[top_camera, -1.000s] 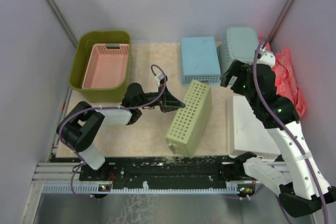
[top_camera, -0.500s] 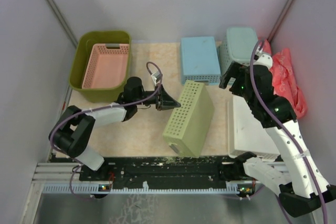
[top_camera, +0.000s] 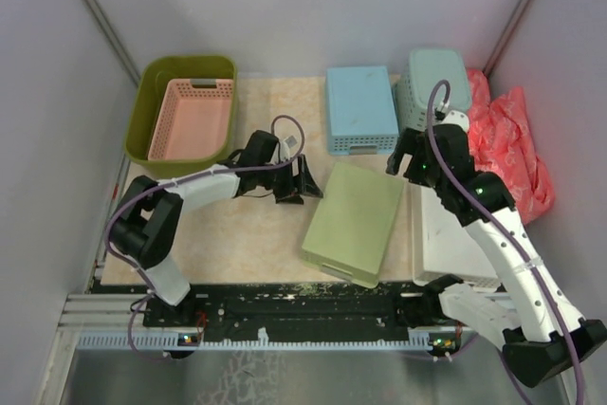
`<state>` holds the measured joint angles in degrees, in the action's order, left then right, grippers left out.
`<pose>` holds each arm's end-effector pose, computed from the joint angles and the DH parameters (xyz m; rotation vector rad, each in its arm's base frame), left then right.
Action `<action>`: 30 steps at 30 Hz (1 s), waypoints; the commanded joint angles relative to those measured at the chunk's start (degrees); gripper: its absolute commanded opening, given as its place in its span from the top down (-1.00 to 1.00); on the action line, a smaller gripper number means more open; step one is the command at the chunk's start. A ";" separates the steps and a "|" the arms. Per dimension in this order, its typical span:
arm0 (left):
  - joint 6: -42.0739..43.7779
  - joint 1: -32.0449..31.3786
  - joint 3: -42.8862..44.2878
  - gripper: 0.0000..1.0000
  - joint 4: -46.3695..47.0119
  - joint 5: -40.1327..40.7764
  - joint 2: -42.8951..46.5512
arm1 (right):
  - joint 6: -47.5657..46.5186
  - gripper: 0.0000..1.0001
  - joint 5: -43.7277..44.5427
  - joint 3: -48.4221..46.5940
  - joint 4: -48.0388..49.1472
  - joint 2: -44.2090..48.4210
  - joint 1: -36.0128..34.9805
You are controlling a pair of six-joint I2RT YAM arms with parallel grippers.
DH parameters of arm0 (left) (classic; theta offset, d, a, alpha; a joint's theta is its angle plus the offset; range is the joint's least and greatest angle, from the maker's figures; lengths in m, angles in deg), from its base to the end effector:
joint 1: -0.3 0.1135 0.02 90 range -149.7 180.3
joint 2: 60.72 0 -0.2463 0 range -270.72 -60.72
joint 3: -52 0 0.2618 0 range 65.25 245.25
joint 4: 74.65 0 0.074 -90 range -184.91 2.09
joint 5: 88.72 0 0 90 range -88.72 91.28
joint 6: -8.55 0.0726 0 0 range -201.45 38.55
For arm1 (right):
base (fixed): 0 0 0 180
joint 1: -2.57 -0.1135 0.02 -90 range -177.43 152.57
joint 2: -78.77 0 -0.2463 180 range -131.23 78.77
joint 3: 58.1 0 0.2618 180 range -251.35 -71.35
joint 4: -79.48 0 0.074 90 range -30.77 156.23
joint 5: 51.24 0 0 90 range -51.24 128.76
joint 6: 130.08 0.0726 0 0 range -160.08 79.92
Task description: Turn the large container upside down
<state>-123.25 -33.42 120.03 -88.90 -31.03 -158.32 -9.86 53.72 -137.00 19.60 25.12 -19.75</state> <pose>0.2928 -0.2421 0.1347 0.1345 2.5670 -1.2503 0.2193 0.0698 0.3416 0.2969 2.1418 0.2470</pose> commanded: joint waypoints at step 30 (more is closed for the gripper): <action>24.32 28.85 29.99 -1.00 -40.09 29.12 15.92 | 6.83 -0.87 -6.67 -9.28 12.82 -45.96 -30.30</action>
<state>-99.58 -5.31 150.26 -128.94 -1.31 -141.41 -2.74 44.56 -148.48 34.02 -20.97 -50.51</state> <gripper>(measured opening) 0.998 0.923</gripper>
